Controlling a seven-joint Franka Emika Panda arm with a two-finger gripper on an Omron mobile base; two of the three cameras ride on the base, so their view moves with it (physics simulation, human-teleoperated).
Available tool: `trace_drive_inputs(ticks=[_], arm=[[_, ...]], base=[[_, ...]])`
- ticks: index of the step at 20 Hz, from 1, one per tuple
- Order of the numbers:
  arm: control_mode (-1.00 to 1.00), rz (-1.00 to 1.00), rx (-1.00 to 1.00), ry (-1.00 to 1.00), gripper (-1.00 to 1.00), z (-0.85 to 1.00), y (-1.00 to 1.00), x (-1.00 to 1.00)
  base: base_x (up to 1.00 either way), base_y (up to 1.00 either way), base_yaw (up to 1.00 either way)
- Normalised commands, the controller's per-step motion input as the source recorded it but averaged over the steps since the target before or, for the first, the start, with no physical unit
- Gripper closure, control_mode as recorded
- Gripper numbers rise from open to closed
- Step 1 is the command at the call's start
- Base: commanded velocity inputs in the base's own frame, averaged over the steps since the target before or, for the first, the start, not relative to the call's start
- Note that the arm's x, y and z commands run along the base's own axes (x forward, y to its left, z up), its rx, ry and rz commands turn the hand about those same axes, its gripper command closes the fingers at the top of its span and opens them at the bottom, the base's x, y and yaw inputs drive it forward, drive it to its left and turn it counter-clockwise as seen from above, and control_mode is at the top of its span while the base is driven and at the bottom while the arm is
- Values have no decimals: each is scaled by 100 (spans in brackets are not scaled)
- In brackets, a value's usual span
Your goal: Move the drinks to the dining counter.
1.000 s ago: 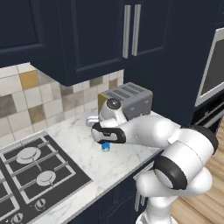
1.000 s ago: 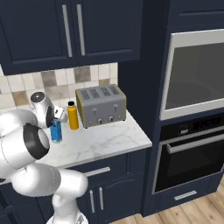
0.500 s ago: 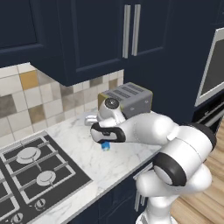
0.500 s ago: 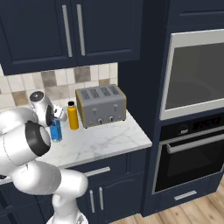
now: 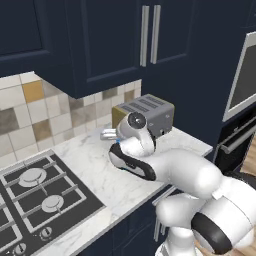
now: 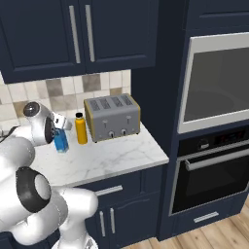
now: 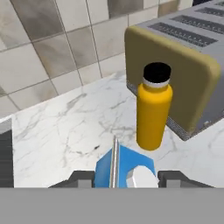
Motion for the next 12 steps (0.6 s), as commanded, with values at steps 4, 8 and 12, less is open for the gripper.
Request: trace_drive_inputs(ticks=[4, 8, 12], arm=[[-100, 4, 6, -34, 100, 100, -43, -73], [-100, 6, 18, -20, 100, 99, -50, -79], [-100, 5, 22, -5, 100, 94, -52, -83]], base=[[0, 0, 0], [0, 0, 0], [0, 0, 0]])
